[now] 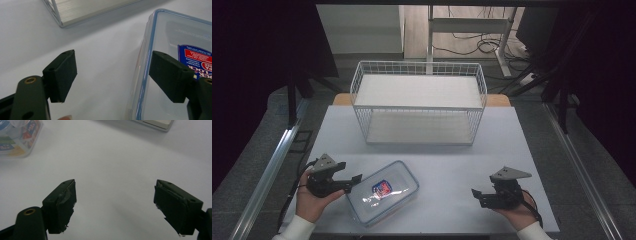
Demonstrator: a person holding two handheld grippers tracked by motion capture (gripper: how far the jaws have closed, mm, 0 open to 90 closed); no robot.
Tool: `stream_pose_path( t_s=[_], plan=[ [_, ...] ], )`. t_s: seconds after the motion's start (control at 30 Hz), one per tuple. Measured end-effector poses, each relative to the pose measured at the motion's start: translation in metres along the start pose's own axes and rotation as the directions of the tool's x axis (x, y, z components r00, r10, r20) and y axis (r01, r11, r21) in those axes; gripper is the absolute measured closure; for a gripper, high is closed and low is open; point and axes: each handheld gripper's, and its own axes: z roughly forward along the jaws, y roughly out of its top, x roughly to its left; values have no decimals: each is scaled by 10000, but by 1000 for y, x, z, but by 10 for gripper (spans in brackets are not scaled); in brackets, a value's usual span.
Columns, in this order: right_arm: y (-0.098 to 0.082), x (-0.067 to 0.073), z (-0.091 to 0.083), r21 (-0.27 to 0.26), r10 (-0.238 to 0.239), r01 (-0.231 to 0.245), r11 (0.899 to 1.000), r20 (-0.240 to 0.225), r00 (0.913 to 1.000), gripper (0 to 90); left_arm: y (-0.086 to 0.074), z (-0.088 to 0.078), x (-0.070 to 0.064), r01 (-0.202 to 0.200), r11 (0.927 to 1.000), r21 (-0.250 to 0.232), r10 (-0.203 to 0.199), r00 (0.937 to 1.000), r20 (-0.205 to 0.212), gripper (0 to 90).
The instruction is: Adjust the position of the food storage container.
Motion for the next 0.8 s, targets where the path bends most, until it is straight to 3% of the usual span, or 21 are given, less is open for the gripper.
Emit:
stream_pose_path(
  t_s=[0.5, 0.7, 0.8],
  plan=[
    [12, 0, 5, -140, -50, 50, 9999, 15, 10000, 184, -3, -9, -5, -170, 9996, 212, 171, 9998, -78, 220],
    [12, -1, 3, -148, -64, 64, 9999, 48, 10000, 184, 10, -17, -7, -112, 9996, 268, 105, 9997, 232, 214],
    [11, -2, 2, -150, -24, 25, 9999, 111, 9999, 184, 17, -20, -9, -369, 9982, 476, 359, 9991, 206, 214]
  ],
)
